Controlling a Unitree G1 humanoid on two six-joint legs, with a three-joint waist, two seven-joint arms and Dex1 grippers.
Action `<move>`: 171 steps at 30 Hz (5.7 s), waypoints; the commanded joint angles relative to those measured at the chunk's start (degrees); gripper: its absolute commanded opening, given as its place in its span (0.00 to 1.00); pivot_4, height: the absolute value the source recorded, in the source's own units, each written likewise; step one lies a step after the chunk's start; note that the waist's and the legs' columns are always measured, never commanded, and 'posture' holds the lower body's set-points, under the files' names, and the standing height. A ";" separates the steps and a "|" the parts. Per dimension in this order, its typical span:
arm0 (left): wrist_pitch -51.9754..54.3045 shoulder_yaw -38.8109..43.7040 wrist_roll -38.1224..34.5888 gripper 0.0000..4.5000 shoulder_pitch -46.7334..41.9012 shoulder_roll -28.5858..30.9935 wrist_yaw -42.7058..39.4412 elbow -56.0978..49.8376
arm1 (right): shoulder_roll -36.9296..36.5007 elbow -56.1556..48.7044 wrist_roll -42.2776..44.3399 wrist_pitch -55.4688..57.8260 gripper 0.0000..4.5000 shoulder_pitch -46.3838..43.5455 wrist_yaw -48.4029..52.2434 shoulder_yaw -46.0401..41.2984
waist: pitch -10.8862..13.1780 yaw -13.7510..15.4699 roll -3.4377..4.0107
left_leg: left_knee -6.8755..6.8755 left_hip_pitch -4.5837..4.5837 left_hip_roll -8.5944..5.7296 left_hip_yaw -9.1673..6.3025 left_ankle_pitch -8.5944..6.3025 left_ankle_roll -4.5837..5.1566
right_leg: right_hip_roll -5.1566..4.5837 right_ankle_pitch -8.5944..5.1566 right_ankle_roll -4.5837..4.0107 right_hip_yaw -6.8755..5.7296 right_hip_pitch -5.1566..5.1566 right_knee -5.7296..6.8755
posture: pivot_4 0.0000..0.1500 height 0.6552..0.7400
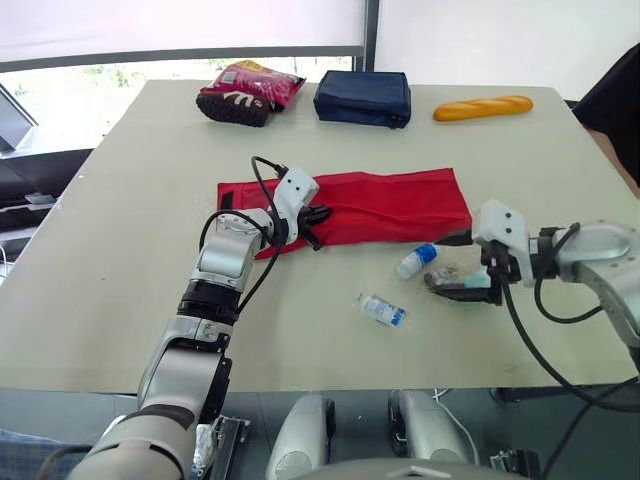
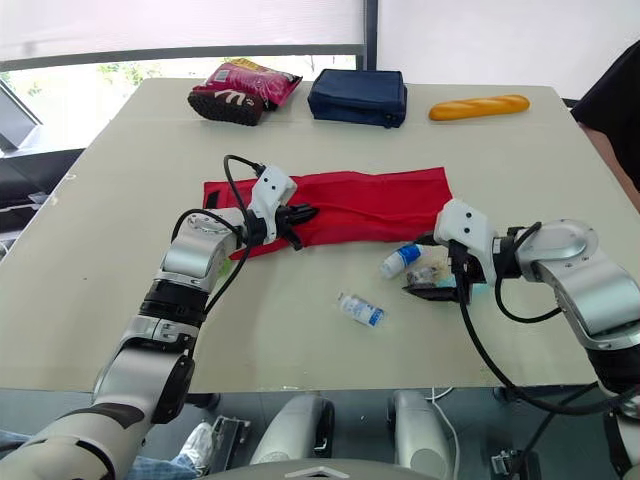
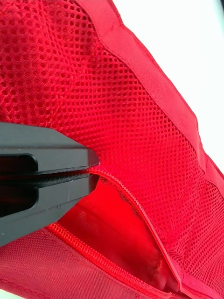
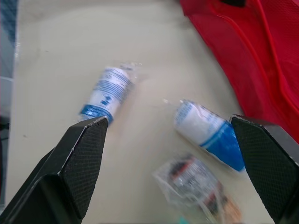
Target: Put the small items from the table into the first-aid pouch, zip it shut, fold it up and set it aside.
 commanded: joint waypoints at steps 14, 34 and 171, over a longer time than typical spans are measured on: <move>-0.27 0.62 -0.33 0.00 -1.30 -0.72 1.41 -1.58 | 3.79 30.24 -23.72 -33.92 0.99 -22.01 5.87 20.33 | 0.01 0.21 0.01 | -0.03 -0.06 -0.03 0.22 0.00 -0.01 | 0.00 0.00 -0.02 -0.07 -0.01 -0.03 | 1.00 0.65; 0.94 1.20 -0.95 0.00 -1.04 -1.55 3.23 -3.10 | 9.27 46.81 -31.91 -47.28 0.81 -27.22 16.44 22.73 | 0.02 0.14 0.04 | -0.03 -0.03 -0.05 0.11 0.03 -0.06 | -0.03 0.01 -0.03 -0.06 -0.01 0.00 | 1.00 0.65; -8.82 -5.99 -3.04 0.00 -3.49 -4.82 -19.80 2.49 | 30.07 32.67 -16.77 -12.25 0.02 -16.88 -20.06 9.80 | 0.08 -0.03 0.14 | -0.04 -0.07 -0.04 0.08 0.08 -0.13 | 0.05 0.01 -0.05 -0.18 -0.01 0.03 | 1.00 0.65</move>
